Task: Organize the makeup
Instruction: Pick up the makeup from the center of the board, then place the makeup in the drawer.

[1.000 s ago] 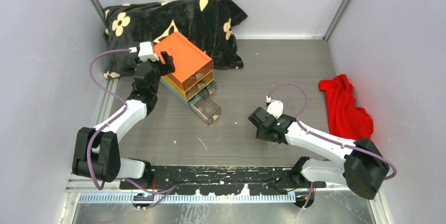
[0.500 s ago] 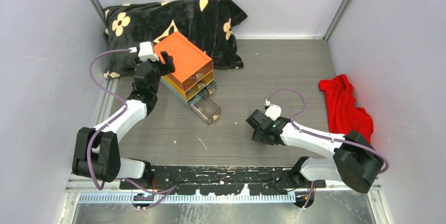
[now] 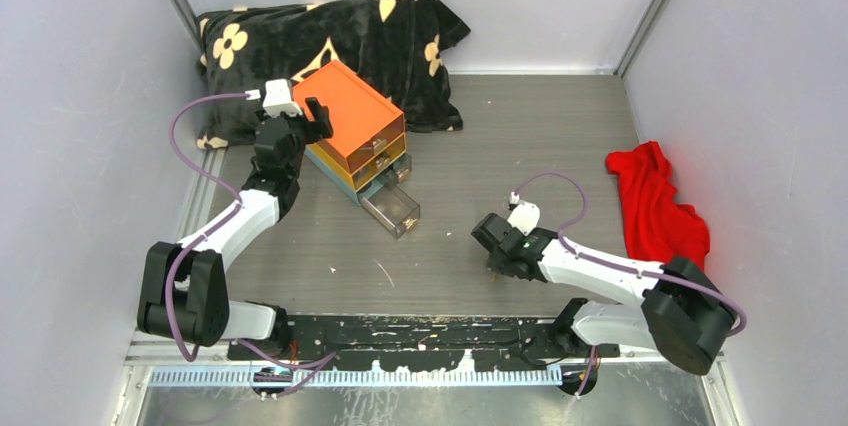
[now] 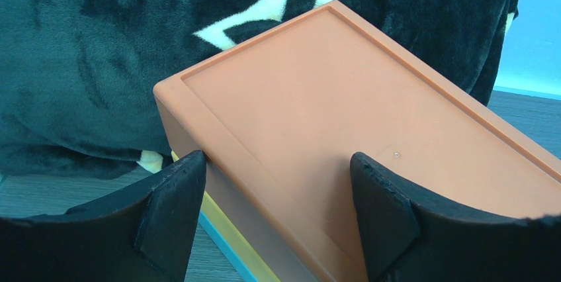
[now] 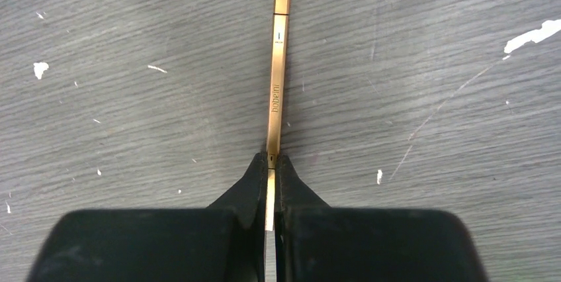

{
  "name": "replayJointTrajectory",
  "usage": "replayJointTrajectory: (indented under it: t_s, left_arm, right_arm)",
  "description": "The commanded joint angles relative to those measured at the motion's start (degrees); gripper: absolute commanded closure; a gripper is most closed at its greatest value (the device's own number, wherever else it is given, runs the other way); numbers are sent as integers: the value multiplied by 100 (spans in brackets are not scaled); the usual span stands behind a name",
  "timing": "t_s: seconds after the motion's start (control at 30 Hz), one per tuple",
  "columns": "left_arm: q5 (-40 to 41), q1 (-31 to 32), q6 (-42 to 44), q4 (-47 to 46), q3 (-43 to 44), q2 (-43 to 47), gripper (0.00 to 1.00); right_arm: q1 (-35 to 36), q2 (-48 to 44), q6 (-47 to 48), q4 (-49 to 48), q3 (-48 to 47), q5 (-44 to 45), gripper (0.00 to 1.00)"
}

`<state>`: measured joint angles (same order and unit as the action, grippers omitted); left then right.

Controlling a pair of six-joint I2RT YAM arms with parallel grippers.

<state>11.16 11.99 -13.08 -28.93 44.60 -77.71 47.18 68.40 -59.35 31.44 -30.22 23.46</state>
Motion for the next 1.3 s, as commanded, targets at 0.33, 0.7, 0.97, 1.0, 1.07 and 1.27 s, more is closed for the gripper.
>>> replayJointTrajectory:
  t_s: [0.33, 0.7, 0.97, 1.0, 1.07, 1.27]
  left_arm:
    - [-713, 152, 331, 1579, -373, -360, 23]
    - [-713, 155, 315, 1565, -392, -343, 23]
    - [-714, 155, 321, 1570, -382, -346, 23]
    - [-719, 155, 316, 1566, -382, -346, 23]
    - [-715, 153, 316, 1566, -382, -346, 23]
    - [-720, 152, 315, 1566, -391, -345, 23]
  right_arm:
    - [124, 526, 3063, 1234, -2670, -1228, 99]
    - [82, 1393, 3286, 137, -3682, -2891, 99]
    - [-95, 2002, 3294, -219, -4281, -3843, 99]
    - [-129, 2048, 3290, -252, -4332, -3958, 99]
    - [-161, 2143, 3285, -271, -4446, -4065, 99]
    - [-205, 2477, 3221, -332, -4575, -4502, 99]
